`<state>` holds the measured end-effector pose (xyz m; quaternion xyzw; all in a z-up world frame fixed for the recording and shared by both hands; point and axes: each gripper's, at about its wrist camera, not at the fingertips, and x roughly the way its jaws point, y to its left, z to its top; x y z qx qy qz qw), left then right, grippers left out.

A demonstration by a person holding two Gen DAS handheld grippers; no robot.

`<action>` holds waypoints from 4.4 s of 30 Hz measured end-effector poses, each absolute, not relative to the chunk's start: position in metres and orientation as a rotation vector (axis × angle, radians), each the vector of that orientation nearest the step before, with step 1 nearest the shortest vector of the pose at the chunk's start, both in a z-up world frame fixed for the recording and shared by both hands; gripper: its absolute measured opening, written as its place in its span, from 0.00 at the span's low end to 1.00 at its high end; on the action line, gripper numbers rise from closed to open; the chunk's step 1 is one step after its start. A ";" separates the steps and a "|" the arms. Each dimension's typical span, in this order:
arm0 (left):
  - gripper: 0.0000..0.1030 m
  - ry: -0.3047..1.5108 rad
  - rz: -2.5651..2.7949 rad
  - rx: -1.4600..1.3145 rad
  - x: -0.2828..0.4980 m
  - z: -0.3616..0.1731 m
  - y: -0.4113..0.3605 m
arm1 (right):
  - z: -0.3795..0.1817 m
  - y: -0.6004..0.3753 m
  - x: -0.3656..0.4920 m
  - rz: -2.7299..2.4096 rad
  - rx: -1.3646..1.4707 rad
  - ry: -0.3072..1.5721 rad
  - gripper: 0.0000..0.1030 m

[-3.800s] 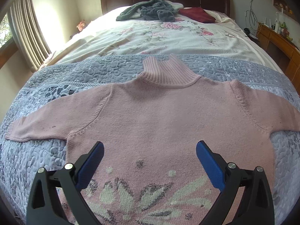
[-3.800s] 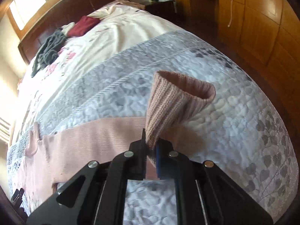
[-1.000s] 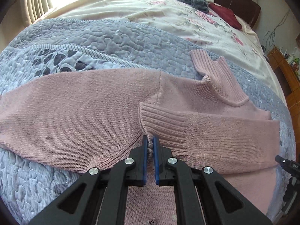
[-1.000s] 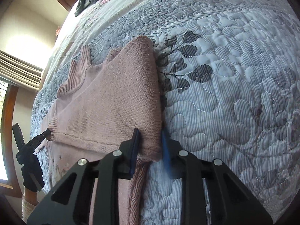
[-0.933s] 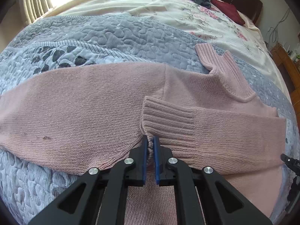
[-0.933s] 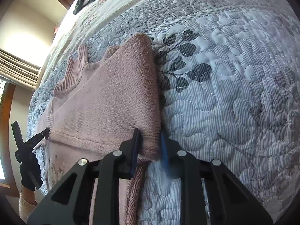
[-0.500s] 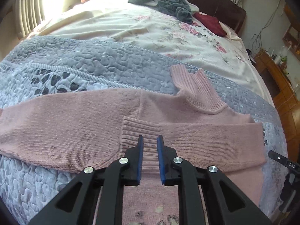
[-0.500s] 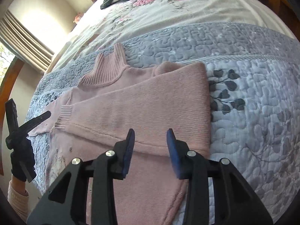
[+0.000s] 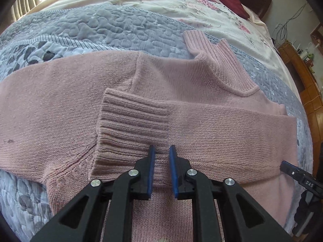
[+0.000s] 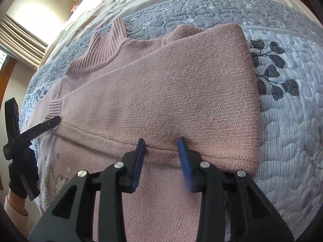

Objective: Fold small clothes
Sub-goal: 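Grasp the sweater side edge with the left gripper and fold it inward, then grasp the other sleeve cuff with the left gripper and fold it across, then grasp the folded sleeve cuff with the right gripper and lay it flat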

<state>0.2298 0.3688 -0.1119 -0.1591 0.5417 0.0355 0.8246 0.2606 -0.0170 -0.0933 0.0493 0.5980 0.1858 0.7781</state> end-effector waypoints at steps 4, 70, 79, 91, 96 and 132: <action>0.15 1.146 0.087 -0.370 0.225 -0.097 0.374 | -0.077 -0.006 0.257 0.364 0.074 1.289 0.37; 0.06 0.748 0.046 -0.552 0.180 -0.044 0.457 | -0.080 0.071 0.212 0.523 -0.041 1.283 0.46; 0.09 0.911 0.024 -0.555 0.191 -0.111 0.429 | -0.087 0.071 0.215 0.521 -0.050 1.302 0.46; 0.18 0.818 0.099 -0.529 0.113 -0.042 0.514 | -0.060 0.130 0.225 0.650 0.048 1.313 0.48; 0.18 0.908 0.270 -0.475 0.137 -0.058 0.554 | -0.053 0.188 0.234 0.721 0.063 1.325 0.48; 0.19 0.907 0.128 -0.396 0.166 -0.055 0.486 | -0.025 0.132 0.269 0.708 0.208 1.280 0.09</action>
